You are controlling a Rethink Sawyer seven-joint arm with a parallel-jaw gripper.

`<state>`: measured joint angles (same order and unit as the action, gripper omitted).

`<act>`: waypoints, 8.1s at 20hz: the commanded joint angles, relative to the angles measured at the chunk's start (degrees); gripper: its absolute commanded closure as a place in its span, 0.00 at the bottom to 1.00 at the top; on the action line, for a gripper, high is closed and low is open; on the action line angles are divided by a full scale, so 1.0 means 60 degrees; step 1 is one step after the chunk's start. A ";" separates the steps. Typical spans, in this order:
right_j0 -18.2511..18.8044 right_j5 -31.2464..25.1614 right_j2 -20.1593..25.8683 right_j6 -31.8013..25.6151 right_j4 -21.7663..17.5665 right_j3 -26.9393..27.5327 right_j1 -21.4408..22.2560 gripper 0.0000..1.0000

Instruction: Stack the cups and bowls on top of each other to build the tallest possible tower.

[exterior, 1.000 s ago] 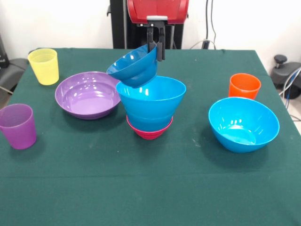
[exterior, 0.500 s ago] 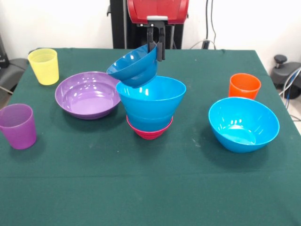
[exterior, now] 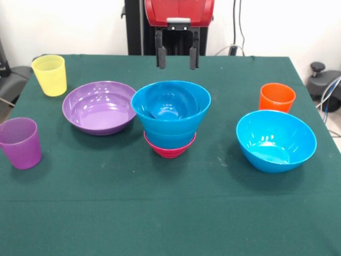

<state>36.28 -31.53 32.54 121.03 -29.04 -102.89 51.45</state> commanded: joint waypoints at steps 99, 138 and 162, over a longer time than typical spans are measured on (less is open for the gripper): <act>0.3498 0.0184 0.0380 -0.1936 -0.5150 -0.0746 -0.2426 0.00; 0.4693 -0.0292 0.0762 -0.3169 -0.5549 -0.0425 -0.2967 0.00; 0.4675 0.0052 0.0559 -0.2927 -0.6305 0.0291 -0.4252 0.00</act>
<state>65.86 -31.50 35.83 119.23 -63.07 -104.82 27.60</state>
